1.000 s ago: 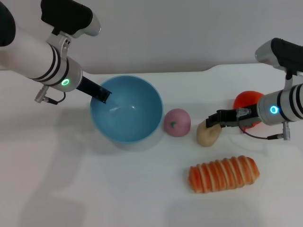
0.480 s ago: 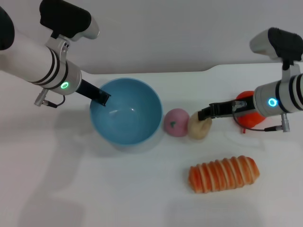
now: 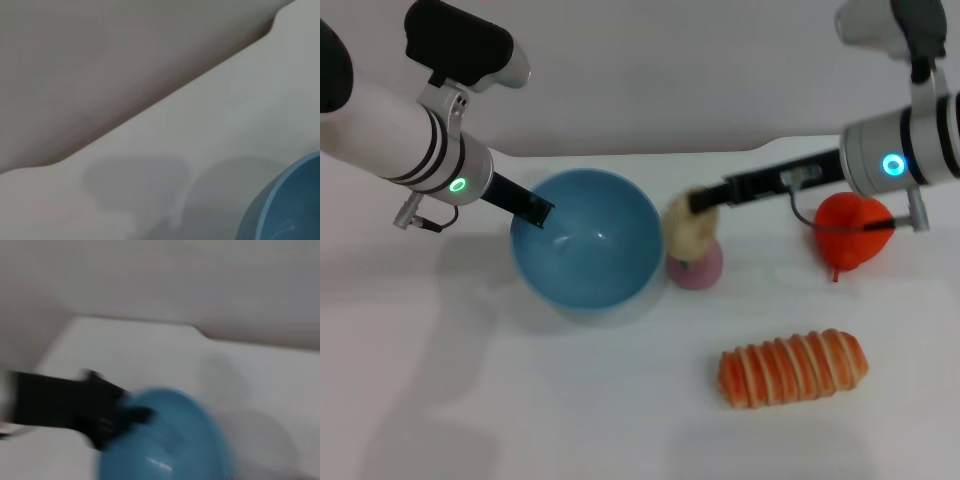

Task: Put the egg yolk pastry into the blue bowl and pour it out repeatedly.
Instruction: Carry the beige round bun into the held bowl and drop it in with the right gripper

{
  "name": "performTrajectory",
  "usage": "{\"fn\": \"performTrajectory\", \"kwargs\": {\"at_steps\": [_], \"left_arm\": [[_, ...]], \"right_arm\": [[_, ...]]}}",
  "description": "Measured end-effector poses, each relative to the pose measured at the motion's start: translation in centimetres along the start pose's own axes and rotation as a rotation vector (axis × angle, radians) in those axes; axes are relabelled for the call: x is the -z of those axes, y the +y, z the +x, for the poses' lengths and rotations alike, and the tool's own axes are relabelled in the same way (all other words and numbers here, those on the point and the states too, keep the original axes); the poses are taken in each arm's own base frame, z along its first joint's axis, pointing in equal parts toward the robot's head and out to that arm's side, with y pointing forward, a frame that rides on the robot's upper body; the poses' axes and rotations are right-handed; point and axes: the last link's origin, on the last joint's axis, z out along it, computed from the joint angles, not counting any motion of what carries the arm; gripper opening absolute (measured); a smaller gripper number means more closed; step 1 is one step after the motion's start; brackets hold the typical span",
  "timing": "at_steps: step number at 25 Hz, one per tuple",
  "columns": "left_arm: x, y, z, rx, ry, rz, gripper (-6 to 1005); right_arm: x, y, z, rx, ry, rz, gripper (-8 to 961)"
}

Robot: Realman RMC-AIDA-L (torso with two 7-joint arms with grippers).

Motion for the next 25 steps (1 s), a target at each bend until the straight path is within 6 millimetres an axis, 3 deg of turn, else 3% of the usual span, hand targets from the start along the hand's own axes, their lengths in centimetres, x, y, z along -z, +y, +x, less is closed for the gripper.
{"fn": "performTrajectory", "kwargs": {"at_steps": [4,7,15,20,25], "left_arm": [[0.1,0.5,0.2,-0.018,-0.022,-0.017,1],[0.1,0.9,0.4,-0.031,-0.031,-0.025,1],[-0.2,1.3,0.3,-0.031,-0.026,-0.039,1],[-0.2,1.3,0.3,-0.031,-0.02,-0.039,0],[-0.2,1.2,0.3,-0.029,-0.014,-0.033,0]], "right_arm": [[0.0,2.1,-1.8,0.092,-0.051,-0.089,143],[-0.9,2.6,-2.3,0.109,-0.047,-0.097,110],[-3.7,3.4,-2.4,0.108,-0.071,-0.153,46],[-3.9,3.5,-2.4,0.103,-0.08,-0.163,39],[-4.2,3.6,-1.9,0.096,-0.058,-0.17,98]]}}
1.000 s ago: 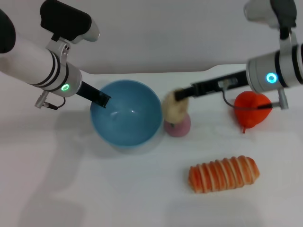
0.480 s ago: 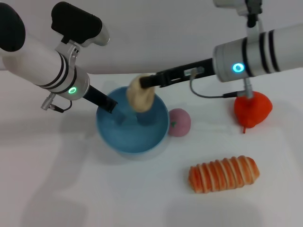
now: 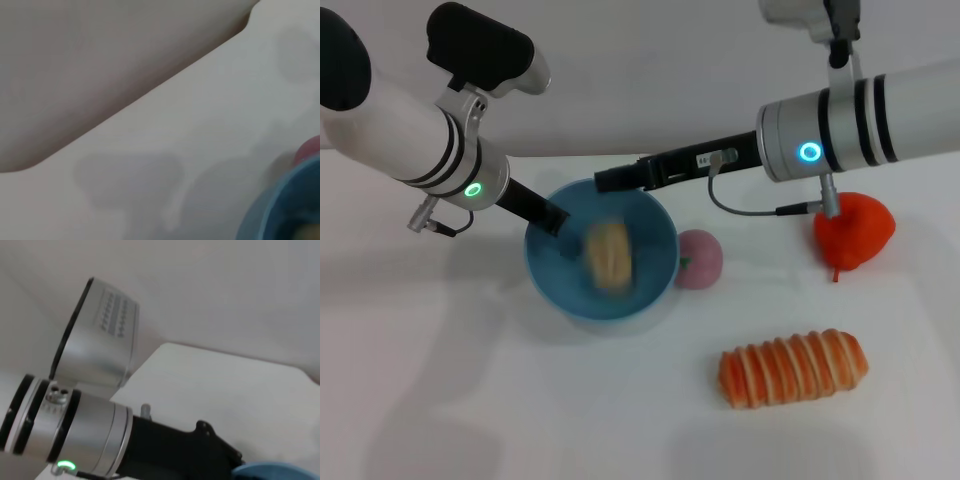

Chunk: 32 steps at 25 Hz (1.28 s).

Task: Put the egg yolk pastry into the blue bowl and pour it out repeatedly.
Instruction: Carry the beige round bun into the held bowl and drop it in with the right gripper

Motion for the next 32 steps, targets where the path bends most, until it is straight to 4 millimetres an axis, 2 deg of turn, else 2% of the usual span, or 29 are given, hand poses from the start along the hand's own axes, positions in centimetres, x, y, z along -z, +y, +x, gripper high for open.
{"fn": "performTrajectory", "kwargs": {"at_steps": [5,6,9,11,14,17,22,25,26,32], "left_arm": [[0.0,-0.1,0.0,0.002,0.005,0.003,-1],[0.0,-0.1,0.0,0.003,0.008,0.005,-1],[0.0,-0.1,0.1,0.006,0.013,0.005,-1],[0.0,-0.1,0.2,0.014,0.027,0.001,-1],[-0.2,-0.1,0.2,0.013,0.041,0.008,-1],[-0.3,-0.2,0.2,0.005,0.048,0.017,0],[-0.3,-0.2,0.3,0.003,0.054,0.022,-1],[-0.4,-0.3,0.3,0.005,0.06,0.026,0],[-0.4,-0.3,0.3,0.005,0.061,0.027,0],[-0.5,-0.5,0.1,0.011,0.077,0.039,1]], "right_arm": [[-0.1,-0.1,0.5,-0.001,0.013,0.001,158],[0.1,-0.2,0.6,-0.005,0.01,0.006,195],[1.4,-1.7,1.1,-0.023,-0.035,0.061,306],[3.2,-2.9,1.6,0.003,-0.09,0.12,380],[6.3,-3.5,1.8,0.1,-0.167,0.185,381],[8.5,-3.5,2.4,0.197,-0.2,0.232,393],[9.2,-4.2,4.3,0.283,-0.169,0.256,445],[9.8,-6.0,5.4,0.278,-0.177,0.333,476],[10.4,-7.3,6.1,0.293,-0.204,0.417,487],[11.9,-9.7,8.3,0.33,-0.291,0.594,558]]}}
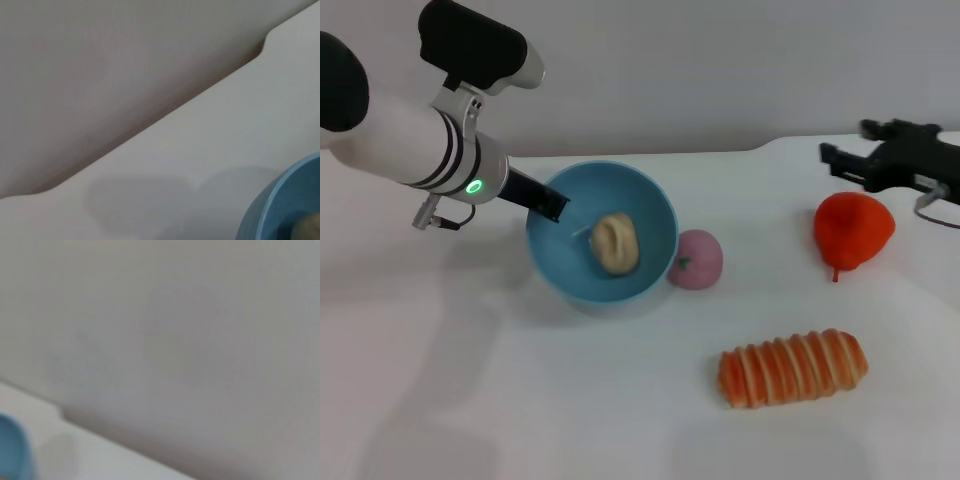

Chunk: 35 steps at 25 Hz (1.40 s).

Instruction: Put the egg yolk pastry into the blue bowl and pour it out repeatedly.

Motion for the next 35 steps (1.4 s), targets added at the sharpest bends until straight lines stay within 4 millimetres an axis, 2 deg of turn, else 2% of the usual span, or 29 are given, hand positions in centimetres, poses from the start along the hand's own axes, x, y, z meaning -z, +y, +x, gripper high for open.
{"fn": "performTrajectory", "kwargs": {"at_steps": [4,8,12,18,21,24,31,35], "left_arm": [[-0.1,-0.1,0.1,0.003,0.014,0.008,1],[-0.2,0.2,0.0,0.002,0.022,0.005,0],[-0.2,0.2,0.1,0.003,0.032,0.004,0],[-0.3,0.3,0.5,-0.008,0.053,0.014,0],[-0.2,0.4,0.9,-0.013,0.071,0.017,0],[0.2,0.6,2.2,-0.041,0.124,0.033,0],[2.1,2.4,6.8,-0.17,0.335,0.089,-1],[2.5,4.9,8.9,-0.283,0.505,0.128,-1]], "right_arm": [[1.2,-1.2,1.0,-0.027,-0.108,0.086,615],[2.8,-2.3,1.7,0.015,-0.244,0.204,615],[4.1,-3.1,2.7,-0.016,-0.352,0.306,615],[6.9,-4.1,6.1,-0.059,-0.421,0.497,615],[9.3,-4.2,8.3,-0.099,-0.467,0.588,614],[10.7,-4.0,10.1,-0.144,-0.47,0.636,614],[11.2,-2.7,12.8,-0.206,-0.403,0.649,614],[11.2,-2.3,13.5,-0.224,-0.382,0.649,614]]}}
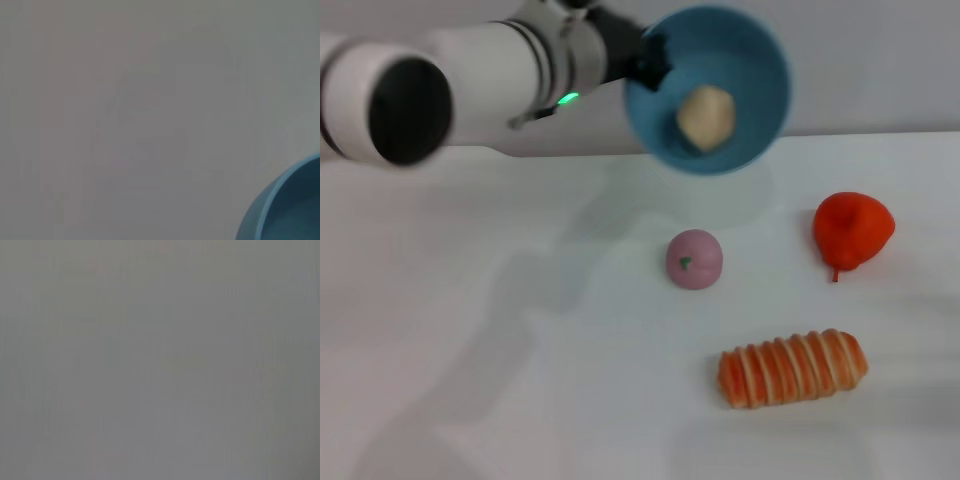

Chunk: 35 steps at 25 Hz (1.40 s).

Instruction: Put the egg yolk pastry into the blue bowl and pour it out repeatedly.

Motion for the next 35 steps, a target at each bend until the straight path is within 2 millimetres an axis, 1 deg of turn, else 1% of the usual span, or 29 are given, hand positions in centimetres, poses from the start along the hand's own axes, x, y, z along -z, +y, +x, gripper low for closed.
{"fn": "performTrajectory", "kwargs": {"at_steps": [2,7,11,15,24,33,35], "left_arm": [[-0.1,1.0,0.9,-0.043,0.076,0.011,-1],[-0.1,2.9,2.7,-0.107,0.194,0.011,-1],[0.5,4.1,4.1,-0.158,0.309,0.026,-1],[1.3,5.2,5.0,-0.229,0.436,0.058,-1],[2.3,8.1,5.2,-0.357,0.641,0.096,0],[2.6,8.9,5.6,-0.423,0.713,0.116,-1],[2.8,9.7,5.6,-0.438,0.748,0.101,-1]], "right_arm": [[0.0,0.1,0.0,-0.002,0.001,-0.001,615],[-0.1,0.2,0.1,-0.003,0.0,-0.003,615],[-0.1,0.3,0.0,-0.004,-0.001,-0.004,615],[-0.3,0.4,-0.1,-0.004,-0.006,-0.008,615],[-0.8,0.7,-0.5,-0.003,-0.024,-0.021,615],[-0.8,0.7,-0.5,-0.004,-0.022,-0.02,614],[-0.8,0.7,-0.5,-0.004,-0.022,-0.02,614]]}}
